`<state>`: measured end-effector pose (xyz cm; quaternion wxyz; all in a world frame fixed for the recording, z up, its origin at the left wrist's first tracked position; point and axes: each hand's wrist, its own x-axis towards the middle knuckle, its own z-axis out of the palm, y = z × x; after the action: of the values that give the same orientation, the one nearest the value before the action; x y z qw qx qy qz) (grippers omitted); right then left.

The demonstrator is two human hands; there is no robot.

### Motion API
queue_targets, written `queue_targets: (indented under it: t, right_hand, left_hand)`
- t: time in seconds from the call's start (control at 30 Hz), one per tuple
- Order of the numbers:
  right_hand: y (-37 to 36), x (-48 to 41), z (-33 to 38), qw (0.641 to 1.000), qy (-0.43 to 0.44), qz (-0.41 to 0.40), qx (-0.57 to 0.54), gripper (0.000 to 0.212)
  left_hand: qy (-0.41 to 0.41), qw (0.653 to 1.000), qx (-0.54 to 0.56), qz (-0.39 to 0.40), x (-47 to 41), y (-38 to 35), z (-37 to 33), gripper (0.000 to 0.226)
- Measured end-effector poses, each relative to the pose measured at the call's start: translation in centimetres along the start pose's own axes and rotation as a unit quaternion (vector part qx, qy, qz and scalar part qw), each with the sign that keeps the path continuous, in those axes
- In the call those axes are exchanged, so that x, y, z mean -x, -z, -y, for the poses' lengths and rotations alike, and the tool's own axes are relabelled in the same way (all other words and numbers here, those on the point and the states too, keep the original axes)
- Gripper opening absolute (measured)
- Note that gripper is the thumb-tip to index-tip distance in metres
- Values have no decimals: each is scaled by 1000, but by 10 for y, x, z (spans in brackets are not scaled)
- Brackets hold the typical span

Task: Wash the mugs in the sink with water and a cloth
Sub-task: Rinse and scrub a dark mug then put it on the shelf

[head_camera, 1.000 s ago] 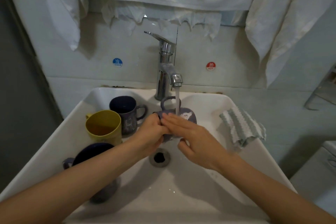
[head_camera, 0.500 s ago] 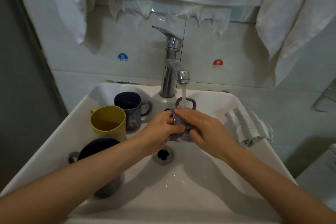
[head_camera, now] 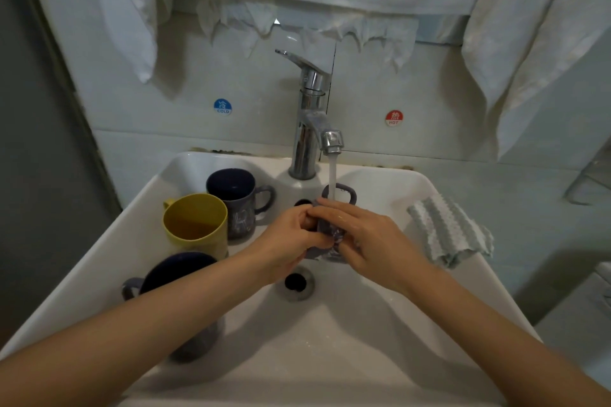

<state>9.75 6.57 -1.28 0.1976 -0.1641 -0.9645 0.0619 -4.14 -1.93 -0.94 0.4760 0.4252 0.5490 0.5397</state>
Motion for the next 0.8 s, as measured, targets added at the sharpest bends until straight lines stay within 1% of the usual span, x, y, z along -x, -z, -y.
queue_targets:
  t: [0.07,0.2,0.27,0.33,0.43,0.5,0.57,0.6,0.67,0.73,0.8]
  right_hand:
    - [3,1,-1,1000,3,18,-7,60]
    - [8,4,-3,997,35,49,-43,59]
    - [7,3,-6,998,6,40,-52,60]
    - [6,4,-11,997,-50,10,-50,61]
    - [9,6,-20,994,-97,-39,-38,51]
    - [11,6,-19,990,-125,-39,-44,47]
    - [9,6,-10,993,-114,-33,-12,49]
    - [6,6,-3,996,-85,-26,4,51]
    - [-3,7,5,999,-32,3,-4,58]
    - [-6,7,5,999,-48,8,-7,62]
    - [-1,6,-1,995,-102,-10,6,60]
  left_hand:
    - [7,1000,7,-2,0,1,0,37]
    - [17,1000,13,-1,-1,2,-1,38]
    - [15,999,31,-3,-2,2,-2,38]
    - [16,998,66,-18,-3,2,-2,39]
    - [13,992,113,-50,-6,3,-1,40]
    - [15,989,132,-63,-7,2,-1,39]
    - [14,988,139,-72,-7,4,0,37]
    - [12,987,143,-74,-7,5,1,38]
    - [7,986,150,-77,-8,7,2,43]
    - [8,982,165,-91,-10,8,2,45]
    - [8,977,184,-108,-11,7,1,44]
